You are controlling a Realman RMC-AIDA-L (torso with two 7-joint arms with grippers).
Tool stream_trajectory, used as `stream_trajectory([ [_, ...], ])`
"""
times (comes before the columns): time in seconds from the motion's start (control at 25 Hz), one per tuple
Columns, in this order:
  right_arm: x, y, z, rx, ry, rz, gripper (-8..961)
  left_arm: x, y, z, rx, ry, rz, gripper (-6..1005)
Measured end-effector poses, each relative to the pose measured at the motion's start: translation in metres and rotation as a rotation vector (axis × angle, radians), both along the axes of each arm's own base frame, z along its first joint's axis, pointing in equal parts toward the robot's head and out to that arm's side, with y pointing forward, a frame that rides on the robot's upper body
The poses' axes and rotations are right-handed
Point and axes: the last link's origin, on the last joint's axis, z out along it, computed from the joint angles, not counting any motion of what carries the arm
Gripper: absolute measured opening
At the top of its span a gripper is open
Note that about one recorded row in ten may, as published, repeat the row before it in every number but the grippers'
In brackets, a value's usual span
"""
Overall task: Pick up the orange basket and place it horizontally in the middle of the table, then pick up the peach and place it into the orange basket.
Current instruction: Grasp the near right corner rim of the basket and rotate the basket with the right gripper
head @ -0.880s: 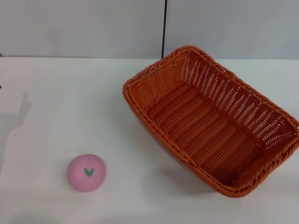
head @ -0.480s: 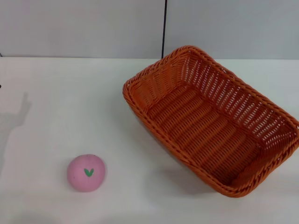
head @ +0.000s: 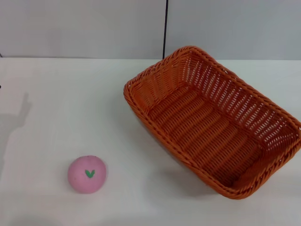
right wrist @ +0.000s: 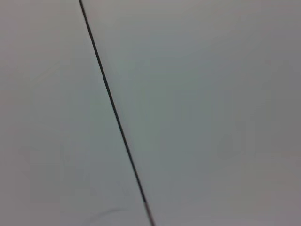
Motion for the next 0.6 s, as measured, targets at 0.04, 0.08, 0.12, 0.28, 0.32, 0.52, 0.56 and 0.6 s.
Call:
stream_trajectory([
  [0.04, 0.0, 0.0, 0.002, -0.01, 0.022, 0.017, 723, 0.0, 0.0, 0.0, 0.0, 0.0, 0.0, 862],
  [0.08, -0.003, 0.001, 0.009, -0.042, 0.073, 0.067, 723, 0.0, 0.0, 0.0, 0.0, 0.0, 0.0, 862],
  [0.12, -0.003, 0.001, 0.009, -0.042, 0.073, 0.067, 723, 0.0, 0.0, 0.0, 0.0, 0.0, 0.0, 862],
  [0.28, -0.023, 0.012, 0.041, -0.222, 0.176, 0.255, 723, 0.0, 0.0, 0.0, 0.0, 0.0, 0.0, 861],
  [0.32, -0.03, 0.014, 0.051, -0.269, 0.186, 0.294, 723, 0.0, 0.0, 0.0, 0.001, 0.001, -0.001, 861],
  [0.52, -0.062, 0.027, 0.09, -0.473, 0.173, 0.403, 723, 0.0, 0.0, 0.001, 0.001, 0.002, -0.001, 861],
  [0.56, -0.07, 0.031, 0.098, -0.525, 0.169, 0.413, 723, 0.0, 0.0, 0.001, 0.002, 0.003, -0.002, 861],
  [0.6, -0.078, 0.035, 0.106, -0.582, 0.153, 0.417, 722, 0.0, 0.0, 0.001, 0.002, 0.003, -0.002, 861],
])
